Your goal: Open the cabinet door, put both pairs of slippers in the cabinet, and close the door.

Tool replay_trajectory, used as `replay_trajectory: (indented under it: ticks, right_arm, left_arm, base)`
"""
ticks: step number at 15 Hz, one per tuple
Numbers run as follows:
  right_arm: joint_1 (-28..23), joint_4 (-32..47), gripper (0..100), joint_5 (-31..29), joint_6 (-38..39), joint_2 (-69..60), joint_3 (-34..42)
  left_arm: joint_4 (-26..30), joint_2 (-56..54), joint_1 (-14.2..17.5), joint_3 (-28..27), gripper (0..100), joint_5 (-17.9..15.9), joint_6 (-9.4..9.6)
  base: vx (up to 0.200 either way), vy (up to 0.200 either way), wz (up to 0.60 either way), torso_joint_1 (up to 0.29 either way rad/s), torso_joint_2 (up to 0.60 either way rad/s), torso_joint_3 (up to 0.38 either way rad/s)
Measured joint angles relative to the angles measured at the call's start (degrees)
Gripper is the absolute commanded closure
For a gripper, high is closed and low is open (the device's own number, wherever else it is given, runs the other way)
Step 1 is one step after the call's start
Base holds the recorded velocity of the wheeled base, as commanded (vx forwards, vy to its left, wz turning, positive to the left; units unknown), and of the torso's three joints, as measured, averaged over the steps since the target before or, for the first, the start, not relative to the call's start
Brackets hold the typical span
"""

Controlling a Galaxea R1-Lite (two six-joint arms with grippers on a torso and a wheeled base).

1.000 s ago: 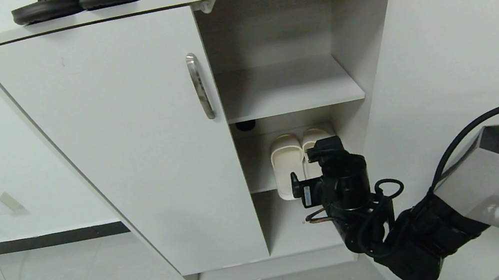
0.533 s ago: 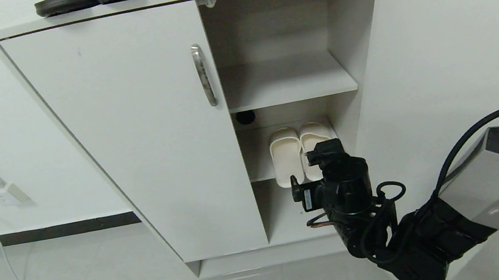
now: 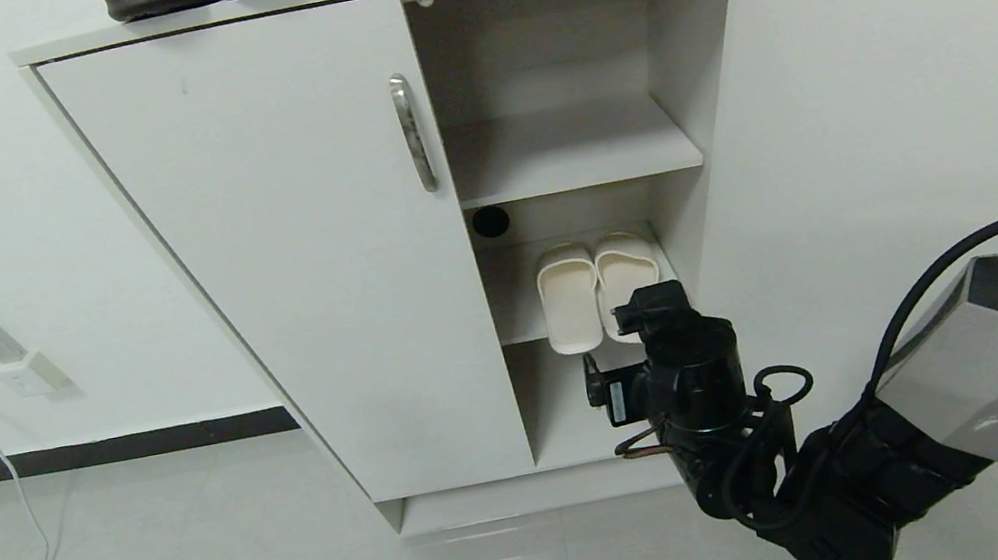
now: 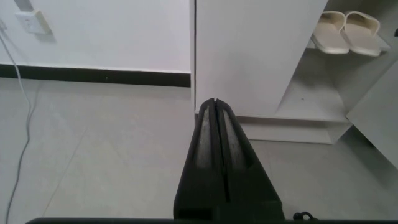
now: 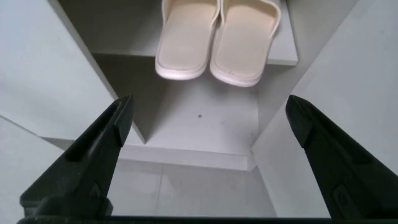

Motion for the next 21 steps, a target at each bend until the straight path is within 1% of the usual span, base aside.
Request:
replay_trajectory:
  ticks: [3, 10, 20, 21]
  right_arm:
    - [-0.06, 0.0, 0, -0.09, -0.07, -0.28, 0.27]
    - [-0.05, -1.45, 0, -0.05, -0.16, -0.63, 1.51]
    - [-0.15, -1.51, 0, 0.0, -0.16, -0.39, 1.71]
    - [-0.15, -1.49, 0, 0.0, -0.18, -0.3, 1.68]
  left_arm:
    - [0.02, 0.0, -0.04, 0.0, 100, -0.02, 0.02]
    - [0.0, 0.0, -0.04, 0.0, 100, 0.0, 0.0]
    - [-0.02, 0.0, -0.04, 0.0, 100, 0.0, -0.04]
    - [-0.02, 0.0, -0.04, 0.0, 100, 0.04, -0.04]
  base:
    - [0.0, 0.0, 0.0, 0.0, 0.0, 0.0]
    - [0.0, 0.0, 0.0, 0.002, 0.0, 0.158]
    - [0.0, 0.0, 0.0, 0.0, 0.0, 0.0]
    - [0.0, 0.2, 0.0, -0.002, 0.0, 0.002]
